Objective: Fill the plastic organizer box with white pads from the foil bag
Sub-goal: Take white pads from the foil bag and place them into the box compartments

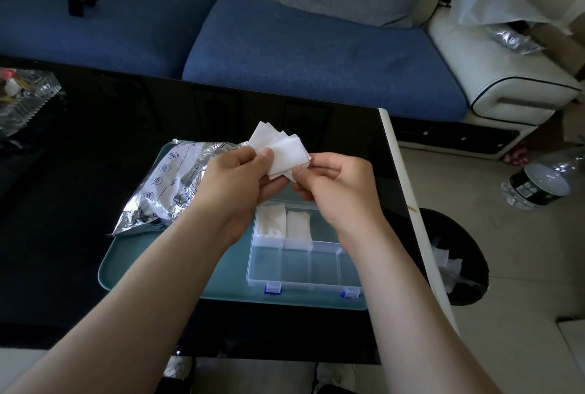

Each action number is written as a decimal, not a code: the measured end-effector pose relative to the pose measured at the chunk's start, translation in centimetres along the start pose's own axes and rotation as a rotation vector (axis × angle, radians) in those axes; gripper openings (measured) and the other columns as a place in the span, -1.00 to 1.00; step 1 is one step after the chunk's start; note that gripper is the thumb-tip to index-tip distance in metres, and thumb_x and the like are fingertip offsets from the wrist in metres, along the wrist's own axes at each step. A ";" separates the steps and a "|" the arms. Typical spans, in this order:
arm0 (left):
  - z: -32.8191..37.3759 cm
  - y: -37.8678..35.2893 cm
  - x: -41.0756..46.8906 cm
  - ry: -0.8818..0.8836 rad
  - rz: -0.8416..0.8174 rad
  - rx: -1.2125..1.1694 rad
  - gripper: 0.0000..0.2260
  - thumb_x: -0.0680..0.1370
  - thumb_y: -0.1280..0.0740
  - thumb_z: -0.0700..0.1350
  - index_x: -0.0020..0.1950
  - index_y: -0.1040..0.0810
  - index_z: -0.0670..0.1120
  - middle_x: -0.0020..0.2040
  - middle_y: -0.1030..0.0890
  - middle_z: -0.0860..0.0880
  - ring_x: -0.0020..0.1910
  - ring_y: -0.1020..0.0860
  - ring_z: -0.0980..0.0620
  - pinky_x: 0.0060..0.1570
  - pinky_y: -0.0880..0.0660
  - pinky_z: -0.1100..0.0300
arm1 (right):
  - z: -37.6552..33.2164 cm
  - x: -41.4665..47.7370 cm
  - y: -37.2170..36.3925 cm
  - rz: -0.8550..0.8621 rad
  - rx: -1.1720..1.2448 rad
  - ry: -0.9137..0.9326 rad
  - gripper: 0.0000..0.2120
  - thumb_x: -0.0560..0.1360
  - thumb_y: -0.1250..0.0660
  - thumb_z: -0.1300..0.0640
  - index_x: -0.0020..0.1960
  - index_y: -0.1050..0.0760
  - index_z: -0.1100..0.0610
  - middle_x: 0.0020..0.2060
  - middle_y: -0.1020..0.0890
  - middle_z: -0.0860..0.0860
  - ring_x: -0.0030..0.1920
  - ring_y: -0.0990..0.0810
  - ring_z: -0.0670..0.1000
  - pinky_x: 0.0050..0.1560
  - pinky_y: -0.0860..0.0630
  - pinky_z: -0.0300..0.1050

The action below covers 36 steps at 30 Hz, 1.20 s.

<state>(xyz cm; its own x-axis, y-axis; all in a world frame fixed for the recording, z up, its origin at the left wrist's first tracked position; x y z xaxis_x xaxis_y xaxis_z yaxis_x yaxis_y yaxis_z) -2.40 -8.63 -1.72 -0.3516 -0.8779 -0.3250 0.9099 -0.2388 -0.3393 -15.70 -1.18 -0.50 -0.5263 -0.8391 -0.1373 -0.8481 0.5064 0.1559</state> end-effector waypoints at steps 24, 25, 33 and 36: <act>-0.1 -0.1 -0.4 0.051 -0.188 0.159 -0.80 0.69 -0.35 -0.18 0.24 -0.62 -0.28 0.16 -0.72 -0.25 0.13 -0.73 -0.12 0.13 -0.68 0.06 | 0.5 0.5 0.1 0.087 -0.185 0.138 -0.82 0.56 -0.40 0.22 0.04 -0.74 0.02 -0.23 -0.74 -0.08 -0.21 -0.70 -0.16 -0.21 -0.62 -0.25; -0.2 0.1 -0.2 0.027 -0.183 0.195 -0.83 0.69 -0.33 -0.24 0.23 -0.62 -0.27 0.16 -0.72 -0.25 0.13 -0.73 -0.12 0.12 -0.68 0.07 | 0.6 0.5 0.0 0.095 -0.198 0.142 -0.84 0.54 -0.43 0.22 0.01 -0.73 0.01 -0.25 -0.74 -0.08 -0.22 -0.71 -0.14 -0.21 -0.64 -0.22; -0.7 0.4 -0.3 0.000 -0.249 0.461 -0.81 0.69 -0.26 -0.34 0.16 -0.65 -0.19 0.09 -0.72 -0.25 0.02 -0.74 -0.18 0.00 -0.70 0.07 | 0.5 0.6 0.1 0.042 -0.189 0.164 -0.84 0.64 -0.38 0.04 0.15 -0.72 -0.06 -0.02 -0.70 -0.21 0.00 -0.61 -0.30 -0.12 -0.50 -0.41; -0.8 0.5 -0.3 -0.009 -0.252 0.503 -0.78 0.69 -0.25 -0.35 0.18 -0.66 -0.16 0.07 -0.73 -0.22 0.01 -0.75 -0.15 0.01 -0.71 0.08 | 0.7 0.7 0.2 0.028 -0.182 0.163 -0.84 0.66 -0.37 0.05 0.11 -0.74 -0.06 -0.06 -0.72 -0.24 -0.01 -0.63 -0.30 -0.12 -0.53 -0.42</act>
<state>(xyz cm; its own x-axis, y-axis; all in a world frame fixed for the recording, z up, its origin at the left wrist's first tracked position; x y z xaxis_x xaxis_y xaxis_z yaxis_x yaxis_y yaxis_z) -1.98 -8.12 -2.54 -0.5714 -0.7715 -0.2799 0.7920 -0.6078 0.0582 -16.29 -1.51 -1.23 -0.5200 -0.8537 0.0266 -0.8006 0.4981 0.3330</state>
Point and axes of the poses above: each hand's wrist, its own x-axis towards the middle knuckle, its own y-axis out of the back of the hand, z = x × y, the point moved 2 cm from there along x, towards the middle knuckle
